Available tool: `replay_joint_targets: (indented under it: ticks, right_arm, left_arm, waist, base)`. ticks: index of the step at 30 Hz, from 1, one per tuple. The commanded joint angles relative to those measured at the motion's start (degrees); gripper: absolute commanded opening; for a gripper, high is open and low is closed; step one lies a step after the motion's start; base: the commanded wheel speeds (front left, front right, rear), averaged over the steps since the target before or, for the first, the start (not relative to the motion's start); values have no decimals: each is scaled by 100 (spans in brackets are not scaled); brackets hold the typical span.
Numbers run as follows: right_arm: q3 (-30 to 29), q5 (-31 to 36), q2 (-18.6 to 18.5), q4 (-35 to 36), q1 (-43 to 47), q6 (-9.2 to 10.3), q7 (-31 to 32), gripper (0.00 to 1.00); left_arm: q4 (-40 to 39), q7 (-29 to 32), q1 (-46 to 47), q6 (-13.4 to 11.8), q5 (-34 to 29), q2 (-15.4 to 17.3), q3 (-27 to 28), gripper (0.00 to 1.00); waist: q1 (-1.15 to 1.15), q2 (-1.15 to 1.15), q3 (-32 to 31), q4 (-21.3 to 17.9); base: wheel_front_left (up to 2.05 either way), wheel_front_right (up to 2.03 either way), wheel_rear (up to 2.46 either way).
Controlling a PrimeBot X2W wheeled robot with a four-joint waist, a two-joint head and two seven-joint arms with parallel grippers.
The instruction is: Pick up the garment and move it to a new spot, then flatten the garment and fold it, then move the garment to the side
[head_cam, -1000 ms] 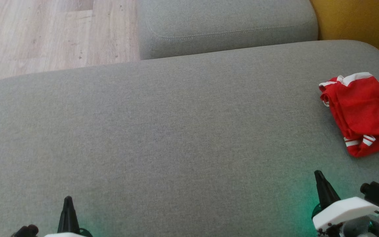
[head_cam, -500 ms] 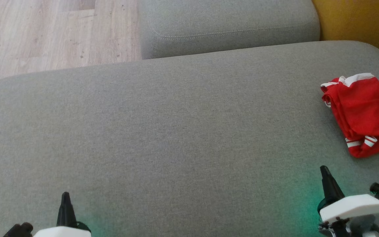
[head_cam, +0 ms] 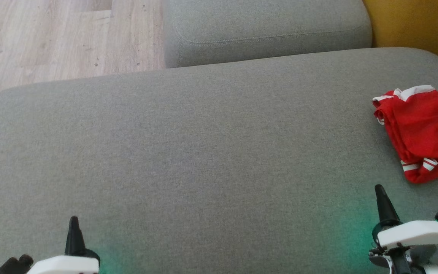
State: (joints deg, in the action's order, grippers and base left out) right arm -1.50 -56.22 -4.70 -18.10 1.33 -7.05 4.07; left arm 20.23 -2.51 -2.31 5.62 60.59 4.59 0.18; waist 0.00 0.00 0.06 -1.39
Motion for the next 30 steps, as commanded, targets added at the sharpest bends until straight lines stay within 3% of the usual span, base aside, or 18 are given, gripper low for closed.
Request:
replay_joint_targets:
  ticks: [1, 30]
  right_arm:
    - [5, -176, -22, 230, -342, -25, 37, 0]
    - [-263, -1979, 85, 324, -558, -35, 146, 0]
  left_arm:
    - [-201, 27, 320, 42, 144, 10, 181, 0]
    - [-420, 488, 600, 118, 1734, -86, 421, 0]
  waist:
    - [0, 0, 0, 3]
    - [0, 0, 6, 75]
  base:
    - [0, 0, 0]
    - [0, 0, 0]
